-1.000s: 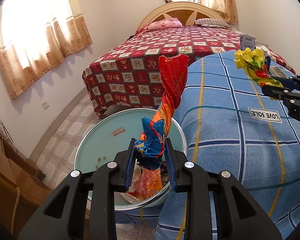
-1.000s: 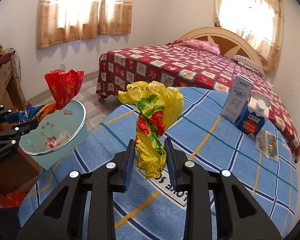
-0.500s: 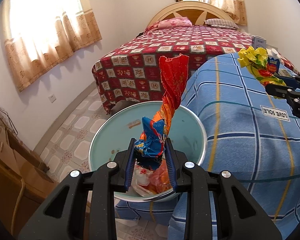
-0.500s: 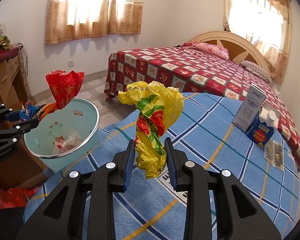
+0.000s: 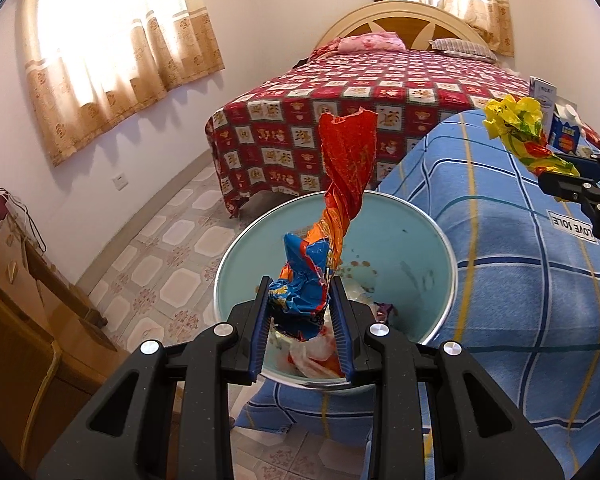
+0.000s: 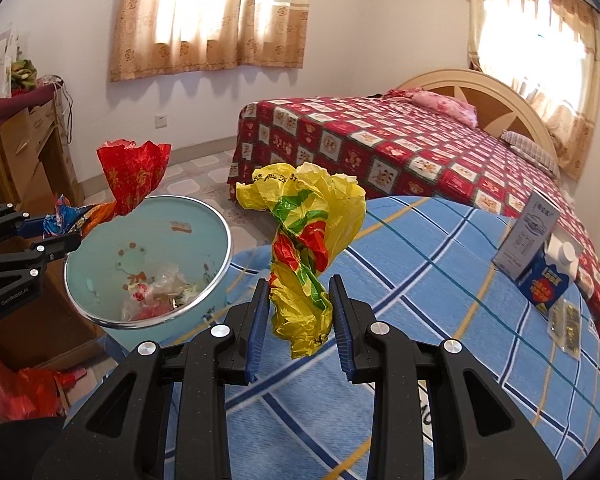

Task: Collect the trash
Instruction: 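Hold the red-blue and yellow wrappers above the bin opening with both grippers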

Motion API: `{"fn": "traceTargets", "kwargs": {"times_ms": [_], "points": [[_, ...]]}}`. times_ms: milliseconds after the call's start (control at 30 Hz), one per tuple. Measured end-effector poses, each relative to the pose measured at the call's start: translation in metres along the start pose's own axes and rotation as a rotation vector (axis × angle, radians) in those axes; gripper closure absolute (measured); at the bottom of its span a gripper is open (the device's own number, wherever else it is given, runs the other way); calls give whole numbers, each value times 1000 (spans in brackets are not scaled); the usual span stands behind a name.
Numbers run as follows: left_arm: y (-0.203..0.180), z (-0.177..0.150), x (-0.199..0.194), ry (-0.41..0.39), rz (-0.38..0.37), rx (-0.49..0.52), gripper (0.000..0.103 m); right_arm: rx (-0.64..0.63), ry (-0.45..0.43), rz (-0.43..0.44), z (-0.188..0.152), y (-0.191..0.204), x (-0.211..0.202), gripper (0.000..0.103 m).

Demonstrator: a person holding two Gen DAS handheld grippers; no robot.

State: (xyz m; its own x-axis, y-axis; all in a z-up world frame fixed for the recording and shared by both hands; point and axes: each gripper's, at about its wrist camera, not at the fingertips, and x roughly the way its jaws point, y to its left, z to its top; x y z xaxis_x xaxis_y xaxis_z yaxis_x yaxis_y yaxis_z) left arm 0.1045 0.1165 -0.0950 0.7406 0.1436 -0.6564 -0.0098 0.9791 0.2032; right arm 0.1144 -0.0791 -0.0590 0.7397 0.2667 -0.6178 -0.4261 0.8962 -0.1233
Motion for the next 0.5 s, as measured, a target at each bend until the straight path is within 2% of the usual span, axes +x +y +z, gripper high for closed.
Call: {"fn": "traceTargets", "kwargs": {"times_ms": [500], "points": [[21,-7,4,26,38,-26,74,-34,-1,31,9,24,8,72]]}}
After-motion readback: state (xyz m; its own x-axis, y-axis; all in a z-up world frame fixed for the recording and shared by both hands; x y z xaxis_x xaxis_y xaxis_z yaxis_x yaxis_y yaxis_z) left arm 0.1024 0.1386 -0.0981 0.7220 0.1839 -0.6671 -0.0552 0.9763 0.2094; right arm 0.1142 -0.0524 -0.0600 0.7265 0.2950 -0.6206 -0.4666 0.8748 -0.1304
